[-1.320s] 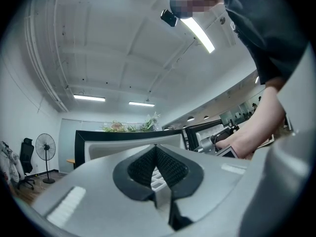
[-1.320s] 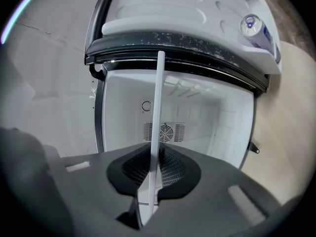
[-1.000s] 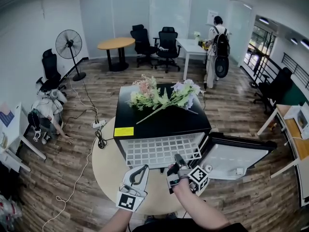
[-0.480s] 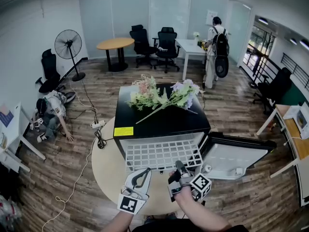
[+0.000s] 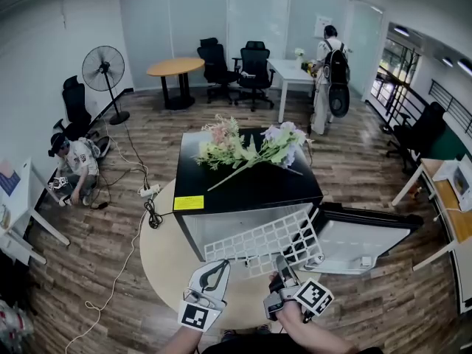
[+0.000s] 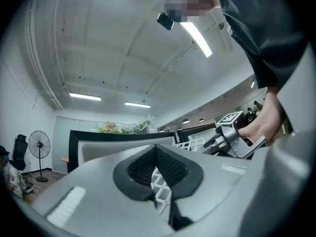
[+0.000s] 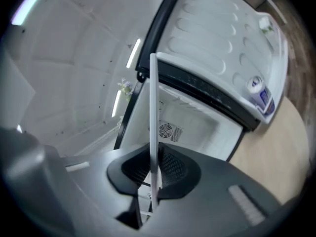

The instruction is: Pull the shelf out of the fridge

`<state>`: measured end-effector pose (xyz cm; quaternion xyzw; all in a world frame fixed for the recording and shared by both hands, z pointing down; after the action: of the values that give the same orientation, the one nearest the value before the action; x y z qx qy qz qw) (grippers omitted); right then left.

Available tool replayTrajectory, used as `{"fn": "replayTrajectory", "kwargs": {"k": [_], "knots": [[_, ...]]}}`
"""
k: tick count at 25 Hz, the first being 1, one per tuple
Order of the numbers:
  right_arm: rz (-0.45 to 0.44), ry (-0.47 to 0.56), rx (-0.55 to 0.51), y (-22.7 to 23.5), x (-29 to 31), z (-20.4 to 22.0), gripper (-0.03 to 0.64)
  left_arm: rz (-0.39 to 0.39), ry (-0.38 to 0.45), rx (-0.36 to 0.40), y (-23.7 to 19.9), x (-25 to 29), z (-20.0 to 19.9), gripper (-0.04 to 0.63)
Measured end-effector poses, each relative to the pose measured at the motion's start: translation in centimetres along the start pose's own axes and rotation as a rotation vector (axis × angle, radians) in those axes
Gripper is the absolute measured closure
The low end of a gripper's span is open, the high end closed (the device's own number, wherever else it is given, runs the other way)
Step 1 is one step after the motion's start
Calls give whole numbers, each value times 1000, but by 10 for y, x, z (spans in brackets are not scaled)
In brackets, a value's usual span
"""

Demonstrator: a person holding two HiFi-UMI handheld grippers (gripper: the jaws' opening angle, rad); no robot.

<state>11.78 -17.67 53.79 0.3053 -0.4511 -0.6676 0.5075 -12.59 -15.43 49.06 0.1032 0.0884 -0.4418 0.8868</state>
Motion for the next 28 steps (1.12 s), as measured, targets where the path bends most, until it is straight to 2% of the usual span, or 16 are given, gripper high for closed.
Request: {"fn": "replayTrajectory", "kwargs": {"k": [2,6,13,28], "knots": [[-28,0,-119,-3,-3,-5,583,2,-2,-7,-1,3,2,595],[1,-14,-307,2,-10,-7,583,14,1,-21,-1,10,7,595],[23,-6,-528,9,-25,-13,581,21,9,-37,-2,17,11,595],[-63,30,-1022,-9,-40,-21,581,33,0,-36,-1,26,13,595]]}}
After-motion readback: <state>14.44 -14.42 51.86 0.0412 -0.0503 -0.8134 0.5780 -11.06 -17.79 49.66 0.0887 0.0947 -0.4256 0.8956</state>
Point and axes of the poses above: the fingertips, and each gripper's own axes: x forward along the fingers, y to its right, z out of its underside, the point moved 8 cm from there along -x, backward along the fingers, and after that the axes turned 6 degrees about y, right-handed, at the moved point
